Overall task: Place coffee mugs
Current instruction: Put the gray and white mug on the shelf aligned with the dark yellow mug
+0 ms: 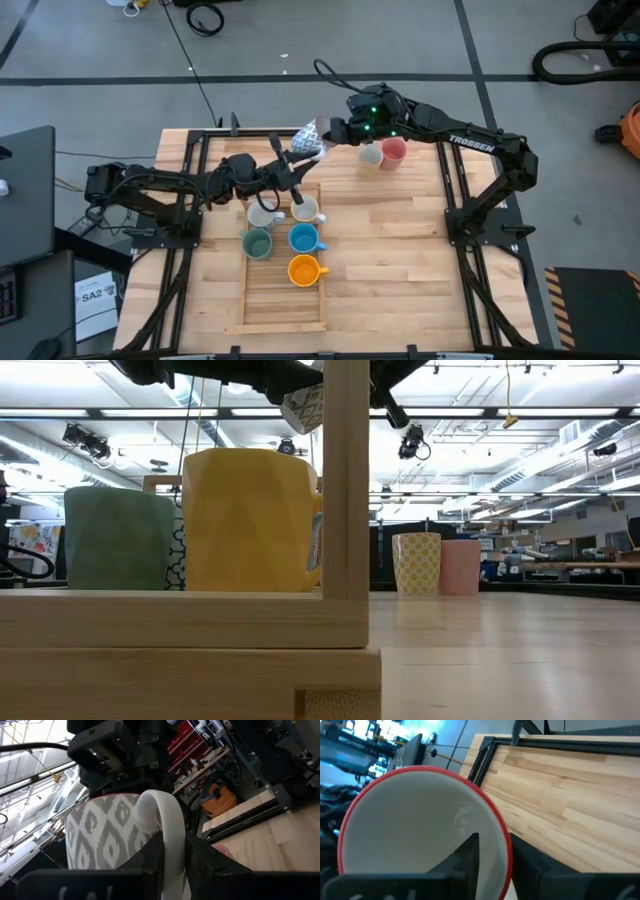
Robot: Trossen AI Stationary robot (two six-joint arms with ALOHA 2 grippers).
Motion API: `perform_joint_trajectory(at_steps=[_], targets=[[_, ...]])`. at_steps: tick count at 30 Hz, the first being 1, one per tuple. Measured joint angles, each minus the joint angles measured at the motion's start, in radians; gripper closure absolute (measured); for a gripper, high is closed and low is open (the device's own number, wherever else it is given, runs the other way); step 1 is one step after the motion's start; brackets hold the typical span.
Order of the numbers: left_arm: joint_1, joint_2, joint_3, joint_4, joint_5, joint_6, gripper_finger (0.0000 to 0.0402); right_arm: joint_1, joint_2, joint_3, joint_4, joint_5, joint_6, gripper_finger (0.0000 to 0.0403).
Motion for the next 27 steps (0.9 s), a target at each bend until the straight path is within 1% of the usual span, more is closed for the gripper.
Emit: perform_joint_trajectory(at_steps=[4,8,16,23,27], targets=[[0.0,0.0,0.0,0.0,-0.004,-0.014,0.0337,0.0,0.0,0.0,0.001,-0.007,-0.057,0.0275],[-0.011,0.0,0.0,-0.001,-0.011,-0.014,0.0337,0.0,0.0,0.0,-0.002,-0.015,-0.092,0.0259],[-0.037,0.0,0.0,0.0,-0.011,-0.015,0.0337,-0.004,0.0,0.0,-0.005,-0.077,-0.142,0.0258],[-0.044,0.0,0.002,0.002,0.0,-0.061,0.034,-0.031,0.0,0.0,-0.009,-0.219,-0.178,0.0258],[-0.045,0.0,0.002,-0.012,0.01,-0.064,0.0354,-0.036,0.0,0.001,0.003,-0.258,-0.176,0.0259]])
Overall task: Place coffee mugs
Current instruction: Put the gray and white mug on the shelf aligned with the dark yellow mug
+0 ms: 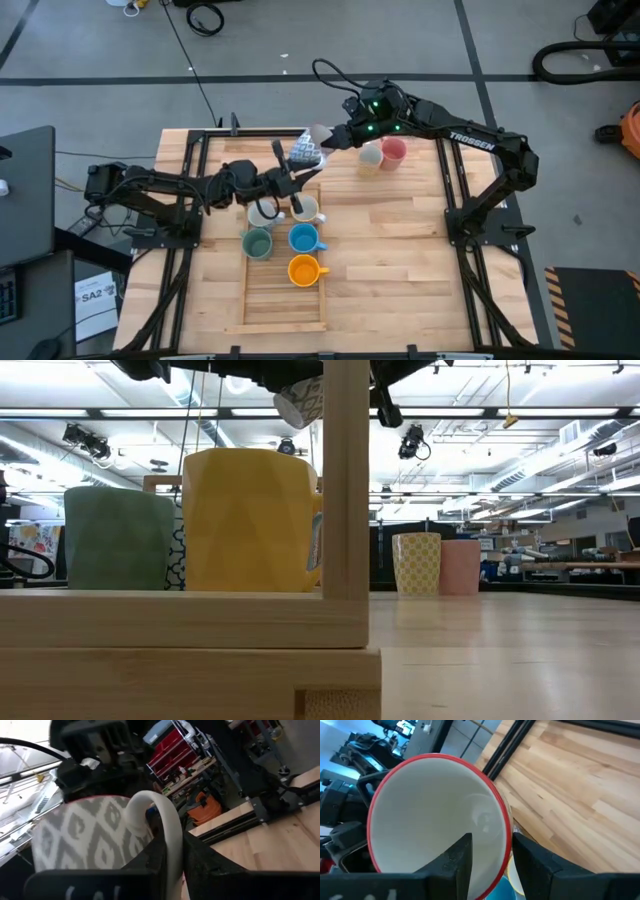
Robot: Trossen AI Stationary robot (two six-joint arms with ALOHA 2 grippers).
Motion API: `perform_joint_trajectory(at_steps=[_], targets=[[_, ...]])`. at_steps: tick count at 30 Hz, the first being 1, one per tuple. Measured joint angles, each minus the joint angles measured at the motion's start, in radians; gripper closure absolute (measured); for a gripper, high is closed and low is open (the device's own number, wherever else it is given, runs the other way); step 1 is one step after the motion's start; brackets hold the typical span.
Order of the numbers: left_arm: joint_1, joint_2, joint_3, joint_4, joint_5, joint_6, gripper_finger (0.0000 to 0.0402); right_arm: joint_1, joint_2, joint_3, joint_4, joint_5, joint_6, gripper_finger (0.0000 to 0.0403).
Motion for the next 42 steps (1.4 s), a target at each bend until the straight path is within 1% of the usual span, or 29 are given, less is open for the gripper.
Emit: perform_joint_trajectory(at_steps=[10,13,18,25,29,37,40,42], targets=[[-0.003,0.0,0.0,-0.021,-0.003,-0.01,0.0358,-0.001,0.0,0.0,-0.005,-0.01,-0.009,0.0259],[-0.006,0.0,0.0,-0.032,0.016,-0.014,0.0361,-0.011,-0.004,0.0,-0.009,-0.023,-0.037,0.0259],[-0.022,0.0,0.0,-0.036,0.006,-0.028,0.0365,-0.032,-0.037,0.0,-0.01,-0.068,-0.076,0.0259],[-0.03,-0.001,0.0,-0.024,0.013,-0.117,0.0368,-0.044,-0.088,-0.001,-0.024,-0.122,-0.111,0.0259],[-0.039,-0.002,0.0,-0.027,0.017,-0.121,0.0377,-0.044,-0.113,-0.001,-0.066,-0.122,-0.137,0.0259],[-0.04,-0.002,0.0,-0.005,0.022,-0.128,0.0377,-0.042,-0.131,-0.001,-0.171,-0.092,-0.184,0.0259],[-0.04,-0.002,0.0,-0.004,0.03,-0.174,0.0377,-0.042,-0.131,-0.001,-0.225,-0.079,-0.224,0.0259],[-0.04,-0.002,0.0,-0.007,0.06,-0.211,0.0377,-0.043,-0.131,-0.001,-0.263,-0.06,-0.256,0.0259]])
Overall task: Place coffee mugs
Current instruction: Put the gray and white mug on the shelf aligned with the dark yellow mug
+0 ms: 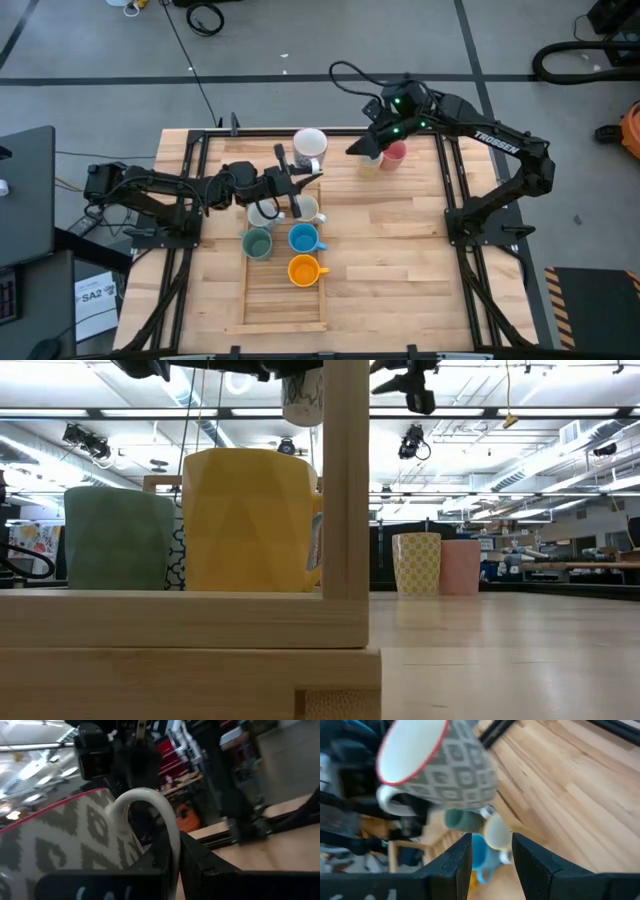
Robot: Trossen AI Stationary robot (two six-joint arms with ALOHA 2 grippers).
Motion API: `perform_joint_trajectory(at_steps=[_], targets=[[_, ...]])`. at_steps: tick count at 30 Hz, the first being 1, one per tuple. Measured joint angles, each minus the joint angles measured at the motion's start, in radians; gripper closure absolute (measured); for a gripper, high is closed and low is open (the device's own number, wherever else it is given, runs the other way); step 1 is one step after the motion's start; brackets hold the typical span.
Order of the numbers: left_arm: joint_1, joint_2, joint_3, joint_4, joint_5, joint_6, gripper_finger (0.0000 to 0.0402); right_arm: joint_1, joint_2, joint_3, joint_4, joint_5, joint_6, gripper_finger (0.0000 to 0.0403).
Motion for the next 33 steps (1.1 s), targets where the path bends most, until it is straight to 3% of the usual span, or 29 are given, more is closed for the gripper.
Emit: perform_joint_trajectory(at_steps=[7,14,27,33], targets=[[-0.046,-0.007,0.0,-0.01,0.109,-0.125,0.0377,-0.014,-0.006,0.0,-0.136,0.043,-0.121,0.0259],[-0.157,-0.069,0.0,-0.064,0.129,-0.156,0.0377,-0.005,-0.007,0.0,-0.224,0.103,-0.173,0.0259],[-0.442,-0.286,0.0,-0.338,0.127,-0.226,0.0377,0.153,0.001,0.0,-0.144,0.168,-0.174,0.0259],[-0.604,-0.33,-0.001,-0.43,0.127,-0.219,0.0377,0.234,0.001,0.0,-0.096,0.181,-0.172,0.0259]])
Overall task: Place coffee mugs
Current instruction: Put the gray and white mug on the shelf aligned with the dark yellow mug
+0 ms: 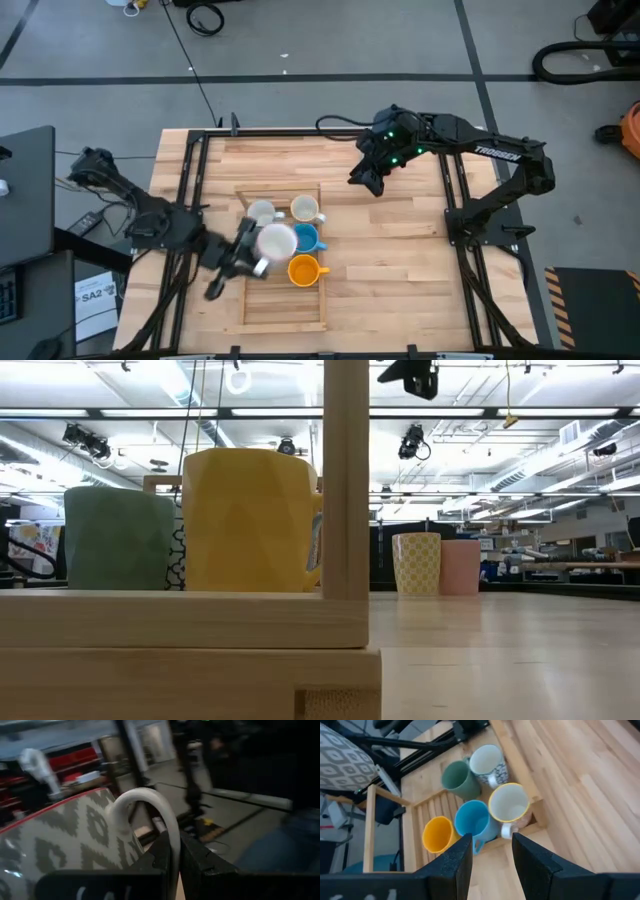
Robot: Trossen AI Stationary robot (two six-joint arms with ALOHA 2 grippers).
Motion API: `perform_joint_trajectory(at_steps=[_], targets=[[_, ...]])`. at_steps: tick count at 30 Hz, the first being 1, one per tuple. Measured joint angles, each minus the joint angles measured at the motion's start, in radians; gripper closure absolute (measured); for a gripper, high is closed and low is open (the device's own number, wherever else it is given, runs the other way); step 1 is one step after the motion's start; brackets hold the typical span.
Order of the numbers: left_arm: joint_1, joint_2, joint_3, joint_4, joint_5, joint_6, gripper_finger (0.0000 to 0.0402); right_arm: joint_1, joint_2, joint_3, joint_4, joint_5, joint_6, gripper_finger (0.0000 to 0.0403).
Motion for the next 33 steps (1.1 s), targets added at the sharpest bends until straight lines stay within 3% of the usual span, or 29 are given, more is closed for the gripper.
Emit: perform_joint_trajectory(at_steps=[10,28,33], targets=[[-0.185,-0.007,-0.113,0.091,-0.031,0.062,0.0377,0.067,0.0,0.0,0.006,0.054,0.002,0.0259],[-0.198,-0.072,-0.757,0.953,-0.066,-0.087,0.0378,0.08,0.001,0.0,0.034,0.079,0.01,0.0259],[-0.199,-0.073,-0.822,1.011,-0.067,-0.089,0.0378,0.08,0.001,0.0,0.056,0.079,0.01,0.0259]])
